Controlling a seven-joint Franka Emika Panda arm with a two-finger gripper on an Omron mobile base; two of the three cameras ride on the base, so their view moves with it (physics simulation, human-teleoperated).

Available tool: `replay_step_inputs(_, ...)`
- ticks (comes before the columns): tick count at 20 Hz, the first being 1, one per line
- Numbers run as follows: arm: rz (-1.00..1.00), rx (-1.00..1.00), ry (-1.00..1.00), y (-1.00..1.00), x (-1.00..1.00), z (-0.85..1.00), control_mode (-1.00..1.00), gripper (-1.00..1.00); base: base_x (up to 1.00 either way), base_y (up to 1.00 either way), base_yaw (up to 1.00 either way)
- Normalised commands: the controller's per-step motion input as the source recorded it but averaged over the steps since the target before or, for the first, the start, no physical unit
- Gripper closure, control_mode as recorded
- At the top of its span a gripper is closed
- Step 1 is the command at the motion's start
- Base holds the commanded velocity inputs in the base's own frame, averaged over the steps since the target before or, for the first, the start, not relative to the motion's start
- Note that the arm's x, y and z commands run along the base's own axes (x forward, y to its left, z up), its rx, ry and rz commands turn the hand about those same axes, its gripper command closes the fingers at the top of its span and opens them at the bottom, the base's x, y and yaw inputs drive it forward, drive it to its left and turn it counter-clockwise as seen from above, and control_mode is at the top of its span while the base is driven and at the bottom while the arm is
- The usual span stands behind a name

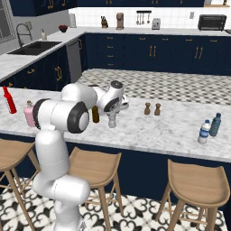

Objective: Move the plastic bottles in the middle to the plastics group, and the glass bottles in the middle to the glass group.

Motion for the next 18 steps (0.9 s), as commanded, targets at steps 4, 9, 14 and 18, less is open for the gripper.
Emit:
replay_step_inputs(4,-0.18,0.02,0.00,-0.84,-0.45,0.44,-1.00,1.00,0.00,0.00,0.00)
replay_step_inputs(9,-0.28,0.01,0.00,-1.00,-0.23,0.06,-1.00,1.00,0.00,0.00,0.00)
replay_step_inputs(14,-0.40,-0.02,0.03,-0.96,0.00,0.00,-1.00,1.00,0.00,0.00,0.00)
replay_step_inputs(18,-0.41,-0.02,0.08,-1.00,0.09,0.00,-1.00,1.00,0.00,0.00,0.00)
